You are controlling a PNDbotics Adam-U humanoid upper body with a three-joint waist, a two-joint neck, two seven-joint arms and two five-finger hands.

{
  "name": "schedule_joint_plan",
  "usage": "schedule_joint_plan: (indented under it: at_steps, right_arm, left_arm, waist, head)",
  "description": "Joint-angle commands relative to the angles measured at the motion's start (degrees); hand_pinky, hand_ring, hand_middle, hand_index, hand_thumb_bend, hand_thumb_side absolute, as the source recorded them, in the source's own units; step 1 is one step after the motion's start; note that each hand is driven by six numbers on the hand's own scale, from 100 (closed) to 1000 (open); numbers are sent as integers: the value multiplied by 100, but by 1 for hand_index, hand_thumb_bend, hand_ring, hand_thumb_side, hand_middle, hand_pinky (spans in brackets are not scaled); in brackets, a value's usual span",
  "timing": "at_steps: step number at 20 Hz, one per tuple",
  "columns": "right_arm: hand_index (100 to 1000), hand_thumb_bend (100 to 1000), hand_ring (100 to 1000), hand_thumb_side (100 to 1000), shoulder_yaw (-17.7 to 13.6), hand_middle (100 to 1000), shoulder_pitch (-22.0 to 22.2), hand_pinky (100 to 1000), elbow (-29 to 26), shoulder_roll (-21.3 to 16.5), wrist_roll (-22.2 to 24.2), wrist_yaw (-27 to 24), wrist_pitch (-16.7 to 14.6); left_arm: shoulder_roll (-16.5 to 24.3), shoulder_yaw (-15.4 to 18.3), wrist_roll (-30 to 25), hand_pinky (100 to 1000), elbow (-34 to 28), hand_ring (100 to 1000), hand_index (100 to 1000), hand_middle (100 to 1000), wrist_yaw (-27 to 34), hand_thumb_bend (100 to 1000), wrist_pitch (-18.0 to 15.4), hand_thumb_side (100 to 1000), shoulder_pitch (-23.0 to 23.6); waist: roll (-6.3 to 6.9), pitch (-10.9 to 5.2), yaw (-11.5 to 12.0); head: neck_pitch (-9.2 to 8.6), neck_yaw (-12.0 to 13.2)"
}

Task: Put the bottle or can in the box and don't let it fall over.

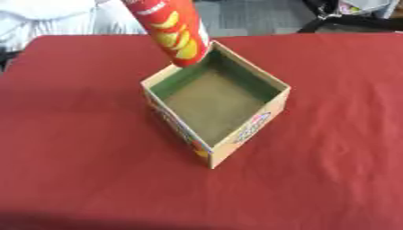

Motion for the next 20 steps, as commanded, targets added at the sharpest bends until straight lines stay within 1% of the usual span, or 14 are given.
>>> schedule_joint_plan:
  at_steps: [1, 7, 14, 15, 16, 17, 18, 19, 20]
  right_arm:
    - [829, 261, 848, 314, -70, 809, -129, 688, -104, -102, -4, -21, -36]
    - [829, 259, 848, 315, -66, 809, -225, 688, -104, -77, -15, -28, -54]
    - [828, 257, 848, 317, -64, 809, -311, 687, -104, -53, -23, -39, -75]
    - [828, 256, 847, 318, -61, 809, -318, 687, -104, -49, -21, -39, -73]
    - [828, 256, 847, 320, -58, 809, -322, 687, -104, -47, -19, -39, -71]
    - [828, 256, 847, 320, -54, 809, -324, 687, -104, -47, -14, -39, -70]
    - [828, 255, 847, 321, -52, 809, -325, 687, -104, -49, -11, -37, -69]
    - [828, 255, 847, 321, -53, 809, -323, 687, -104, -54, -10, -36, -66]
    - [828, 255, 847, 321, -54, 809, -322, 687, -104, -56, -11, -36, -65]
  left_arm:
    - [-151, 2, 30, 368, 268, 521, 123, 123, -164, 449, -115, 100, -189]
    - [-435, -93, 102, 369, 665, 521, 123, 125, -337, 450, -238, 100, -190]
    - [-706, -244, 186, 374, 1123, 524, 126, 129, -506, 448, -392, 100, -125]
    - [-745, -282, 181, 406, 1182, 549, 138, 222, -535, 469, -435, 100, -119]
    - [-781, -310, 180, 421, 1241, 563, 149, 297, -568, 483, -489, 100, -115]
    - [-816, -330, 194, 423, 1302, 564, 150, 300, -607, 485, -554, 100, -106]
    - [-847, -342, 212, 445, 1370, 578, 175, 339, -641, 482, -613, 100, -95]
    - [-876, -353, 229, 446, 1445, 579, 177, 340, -667, 482, -661, 100, -84]
    - [-900, -363, 240, 474, 1514, 595, 200, 367, -685, 482, -702, 100, -76]
  waist:
    - [-7, -50, -42]
    - [22, 25, -172]
    - [44, 110, -277]
    - [51, 120, -287]
    - [55, 127, -293]
    - [59, 135, -299]
    - [61, 141, -305]
    - [61, 147, -311]
    - [61, 150, -315]
  head:
    - [-1, -84]
    - [-40, -100]
    - [-167, -95]
    - [-199, -98]
    - [-223, -102]
    - [-246, -104]
    - [-263, -104]
    - [-277, -100]
    - [-283, -99]
